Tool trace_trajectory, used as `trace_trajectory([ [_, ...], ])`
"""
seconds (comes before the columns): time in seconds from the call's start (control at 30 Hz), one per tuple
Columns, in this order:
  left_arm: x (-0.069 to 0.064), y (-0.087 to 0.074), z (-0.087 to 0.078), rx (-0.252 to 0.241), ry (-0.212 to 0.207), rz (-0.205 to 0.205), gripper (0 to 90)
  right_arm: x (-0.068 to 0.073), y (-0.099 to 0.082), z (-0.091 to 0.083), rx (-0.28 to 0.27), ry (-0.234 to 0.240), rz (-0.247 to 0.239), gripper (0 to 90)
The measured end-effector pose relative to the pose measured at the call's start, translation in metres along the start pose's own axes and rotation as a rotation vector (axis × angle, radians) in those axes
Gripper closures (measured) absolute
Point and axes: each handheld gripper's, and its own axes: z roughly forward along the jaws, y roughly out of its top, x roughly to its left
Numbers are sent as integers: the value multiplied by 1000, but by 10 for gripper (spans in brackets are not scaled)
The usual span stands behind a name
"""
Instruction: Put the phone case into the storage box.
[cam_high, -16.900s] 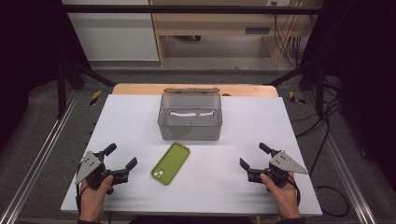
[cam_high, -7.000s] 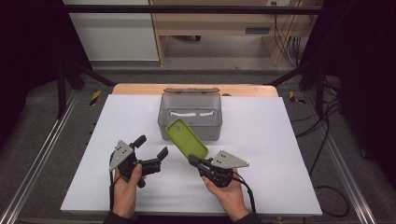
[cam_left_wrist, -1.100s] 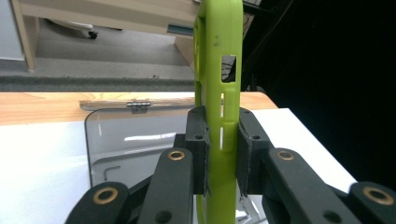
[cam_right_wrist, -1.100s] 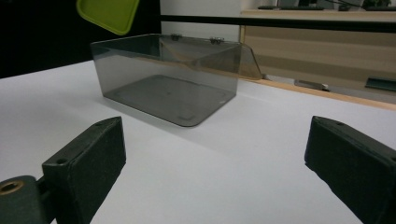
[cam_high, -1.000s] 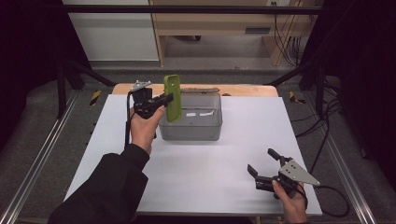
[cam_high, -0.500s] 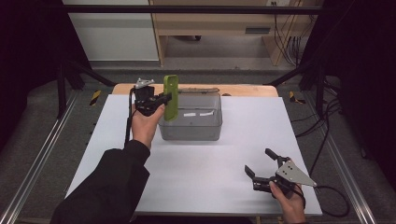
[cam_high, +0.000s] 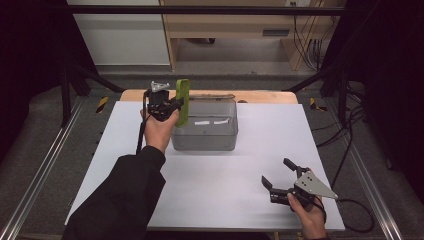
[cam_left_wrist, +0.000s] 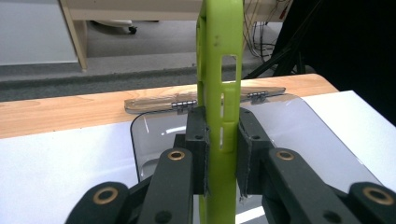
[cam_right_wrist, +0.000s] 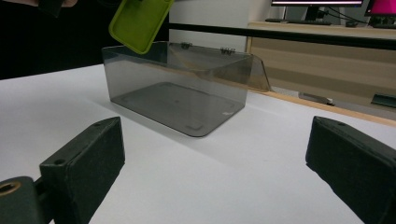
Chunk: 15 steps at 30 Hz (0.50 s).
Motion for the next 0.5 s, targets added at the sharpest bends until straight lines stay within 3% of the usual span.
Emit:
trace_trajectory([
  [0.5,-1,-3,6,13,32,25,776,3,-1,2,17,15,-17,48],
])
